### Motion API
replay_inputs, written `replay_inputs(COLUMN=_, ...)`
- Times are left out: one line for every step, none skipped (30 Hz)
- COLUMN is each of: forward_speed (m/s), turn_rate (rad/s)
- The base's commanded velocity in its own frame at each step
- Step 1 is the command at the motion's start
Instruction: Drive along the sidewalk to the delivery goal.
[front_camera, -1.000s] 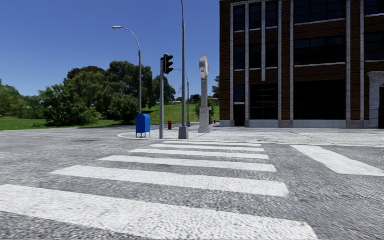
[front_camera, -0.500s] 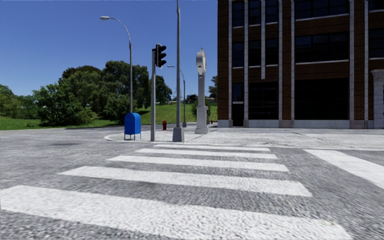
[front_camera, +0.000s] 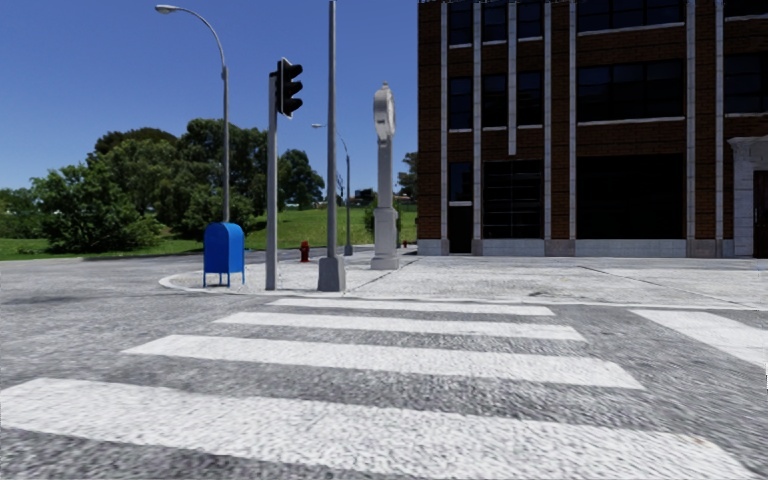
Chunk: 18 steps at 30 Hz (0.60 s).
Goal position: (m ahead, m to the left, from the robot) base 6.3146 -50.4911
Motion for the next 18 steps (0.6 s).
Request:
replay_inputs(forward_speed=2.0, turn_rate=-0.13)
replay_inputs(forward_speed=2.0, turn_rate=-0.02)
replay_inputs(forward_speed=2.0, turn_rate=0.0)
replay_inputs(forward_speed=2.0, turn_rate=0.0)
replay_inputs(forward_speed=2.0, turn_rate=0.0)
replay_inputs(forward_speed=2.0, turn_rate=0.0)
replay_inputs(forward_speed=2.0, turn_rate=0.0)
replay_inputs(forward_speed=2.0, turn_rate=0.0)
replay_inputs(forward_speed=2.0, turn_rate=0.0)
replay_inputs(forward_speed=2.0, turn_rate=0.0)
replay_inputs(forward_speed=2.0, turn_rate=0.0)
replay_inputs(forward_speed=2.0, turn_rate=0.0)
replay_inputs(forward_speed=2.0, turn_rate=0.0)
replay_inputs(forward_speed=2.0, turn_rate=0.0)
replay_inputs(forward_speed=2.0, turn_rate=0.0)
replay_inputs(forward_speed=2.0, turn_rate=0.0)
replay_inputs(forward_speed=2.0, turn_rate=0.0)
replay_inputs(forward_speed=2.0, turn_rate=0.0)
